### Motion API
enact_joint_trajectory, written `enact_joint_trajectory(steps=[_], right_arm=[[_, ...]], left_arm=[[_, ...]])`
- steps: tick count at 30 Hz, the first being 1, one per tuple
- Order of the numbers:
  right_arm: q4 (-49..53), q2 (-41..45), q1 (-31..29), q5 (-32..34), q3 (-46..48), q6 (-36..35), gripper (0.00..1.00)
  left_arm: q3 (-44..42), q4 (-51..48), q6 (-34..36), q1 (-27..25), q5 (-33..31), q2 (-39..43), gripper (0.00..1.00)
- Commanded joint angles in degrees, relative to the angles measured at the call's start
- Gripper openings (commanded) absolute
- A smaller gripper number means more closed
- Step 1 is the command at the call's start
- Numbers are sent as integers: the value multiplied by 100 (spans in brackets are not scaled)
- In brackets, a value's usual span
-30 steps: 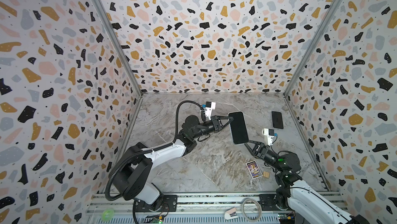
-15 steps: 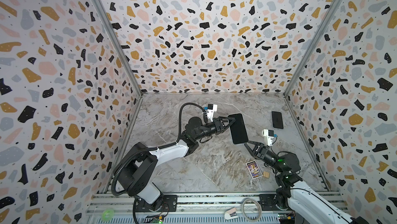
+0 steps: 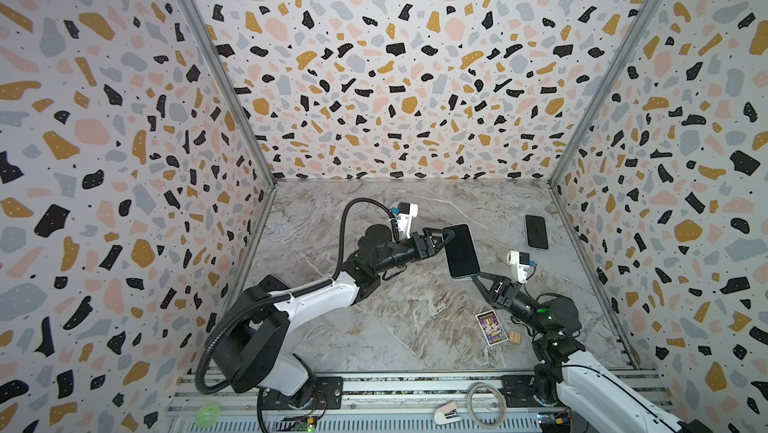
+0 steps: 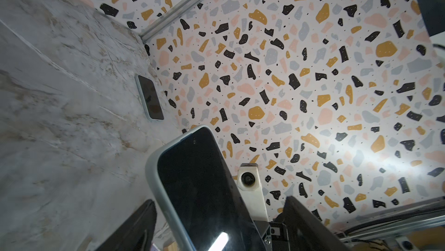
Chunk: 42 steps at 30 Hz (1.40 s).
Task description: Take the phone out of the phone case
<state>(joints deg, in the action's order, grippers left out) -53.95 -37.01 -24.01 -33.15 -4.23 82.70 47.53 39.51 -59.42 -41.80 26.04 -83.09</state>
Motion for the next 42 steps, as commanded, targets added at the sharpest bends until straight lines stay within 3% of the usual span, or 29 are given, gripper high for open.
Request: enact_joint_trajectory(steps=[1,11,14,19,26,31,42], right_arm=[[-432,132,5,36,-73,-1,0],[-399,151,4,19,-77,-7,0],[-386,144,19,11,-88,-17,0],[-366,157,12,-8,-96,-17,0],[-250,212,29,-8,-129,-52,0],[-285,186,30,-25,-132,-43,0],[-187,256,28,-34,-166,-61,0]], left_arm=[[215,-571,796,-21,-373,274,90],[683,-2202,2729,-55,-1587,1383,98],[934,-2736,3506,-274,-2012,1752,100],[1289,-3542,5076,-1232,-3420,2091,100],[1362,-3779,7130,-2952,-5330,2051,99],[1175,-3516,8627,-3931,-6065,1807,98],[1512,-3814,9137,-4020,-6247,1003,90]])
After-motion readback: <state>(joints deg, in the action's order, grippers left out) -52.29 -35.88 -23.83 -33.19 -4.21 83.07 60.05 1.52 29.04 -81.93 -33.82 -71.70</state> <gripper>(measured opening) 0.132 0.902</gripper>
